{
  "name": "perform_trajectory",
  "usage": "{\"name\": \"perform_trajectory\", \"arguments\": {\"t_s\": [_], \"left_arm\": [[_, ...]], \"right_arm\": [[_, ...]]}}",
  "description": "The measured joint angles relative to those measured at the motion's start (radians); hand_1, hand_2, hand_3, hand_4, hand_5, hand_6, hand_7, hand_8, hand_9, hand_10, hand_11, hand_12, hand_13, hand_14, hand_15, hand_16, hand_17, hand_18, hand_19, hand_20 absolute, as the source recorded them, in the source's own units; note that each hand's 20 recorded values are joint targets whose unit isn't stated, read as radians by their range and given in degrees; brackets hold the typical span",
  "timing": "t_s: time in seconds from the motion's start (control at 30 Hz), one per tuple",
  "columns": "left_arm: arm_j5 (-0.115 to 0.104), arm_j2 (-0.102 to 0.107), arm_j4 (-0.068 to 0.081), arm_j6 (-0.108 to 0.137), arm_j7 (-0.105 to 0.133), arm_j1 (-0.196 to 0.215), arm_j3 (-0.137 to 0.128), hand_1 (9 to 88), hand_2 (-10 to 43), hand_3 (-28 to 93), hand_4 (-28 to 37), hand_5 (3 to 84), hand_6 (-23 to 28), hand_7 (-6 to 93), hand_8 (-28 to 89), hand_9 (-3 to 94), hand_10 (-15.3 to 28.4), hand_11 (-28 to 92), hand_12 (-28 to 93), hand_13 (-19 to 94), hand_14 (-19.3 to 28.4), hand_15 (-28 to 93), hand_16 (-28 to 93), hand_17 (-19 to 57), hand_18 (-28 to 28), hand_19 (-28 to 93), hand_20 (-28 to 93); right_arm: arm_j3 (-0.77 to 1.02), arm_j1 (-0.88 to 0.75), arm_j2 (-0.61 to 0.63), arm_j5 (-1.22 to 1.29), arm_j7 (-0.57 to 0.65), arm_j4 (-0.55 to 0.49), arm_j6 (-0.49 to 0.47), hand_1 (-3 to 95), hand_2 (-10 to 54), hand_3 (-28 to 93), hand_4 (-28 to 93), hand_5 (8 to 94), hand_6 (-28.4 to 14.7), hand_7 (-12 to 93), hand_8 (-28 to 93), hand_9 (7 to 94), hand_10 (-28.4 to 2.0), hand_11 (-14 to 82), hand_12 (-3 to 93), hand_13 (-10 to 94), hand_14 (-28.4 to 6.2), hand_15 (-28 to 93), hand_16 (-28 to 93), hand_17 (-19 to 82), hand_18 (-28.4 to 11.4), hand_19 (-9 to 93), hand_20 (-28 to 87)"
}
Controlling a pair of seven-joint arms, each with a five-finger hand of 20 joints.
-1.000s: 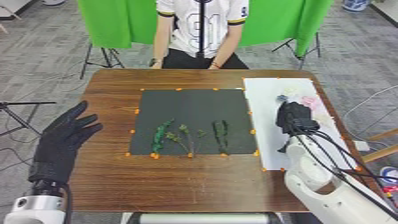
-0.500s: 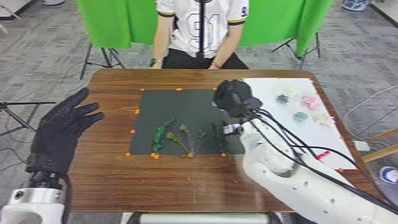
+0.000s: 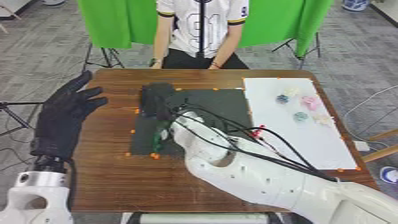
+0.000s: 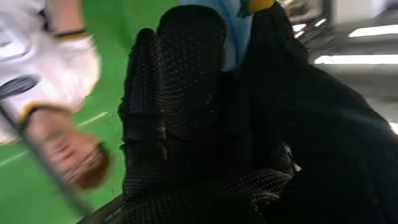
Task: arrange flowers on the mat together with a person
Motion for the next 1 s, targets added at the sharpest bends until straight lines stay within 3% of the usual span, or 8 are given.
{"name": "perform_trajectory", "arguments": {"t_s": [0.3, 0.53, 1.0], "left_arm": [[0.001, 0.019, 0.014, -0.015, 0.000, -0.065, 0.036, 21.2, 5.1, 80, -28.3, 35.8, 7.0, 14.4, -10, 34.8, 19.3, 28, 10, 25, 26.8, 58, -11, -8.6, 22.8, 52, 12], [0.001, 0.019, 0.015, -0.029, 0.000, -0.066, 0.037, 21.2, 5.1, 80, -28.3, 35.8, 7.1, 14.6, -10, 34.7, 19.3, 28, 10, 25, 26.8, 58, -11, -8.6, 22.7, 52, 12], [0.001, 0.019, 0.019, -0.034, -0.004, -0.069, 0.048, 21.3, 5.1, 80, -28.3, 35.8, 7.1, 14.5, -10, 34.8, 19.3, 28, 10, 25, 26.7, 58, -12, -8.6, 22.7, 52, 12]], "right_arm": [[-0.067, -0.003, -0.015, 0.004, -0.029, 0.017, -0.016, 60.8, -9.5, 63, -28, 76.8, 6.3, 23, -2, 88.4, -2.9, 11.5, 36.1, 79, 1.0, 52, 28, 32, -11.7, 74, 11], [-0.090, 0.006, -0.015, -0.069, 0.002, 0.032, -0.055, 55.6, -9.5, 59, -28, 71.6, 4.9, 22, -4, 85.3, -4.2, 10.4, 34.4, 77, -2.1, 56, 21, 29, -12.6, 74, 11], [-0.131, 0.022, -0.015, -0.218, 0.051, 0.033, -0.115, 51.7, -9.5, 62, -28, 67.5, 5.1, 20, -5, 76.9, -6.2, 17.1, 27.6, 72, -3.7, 59, 18, 27, -13.6, 73, 11]]}}
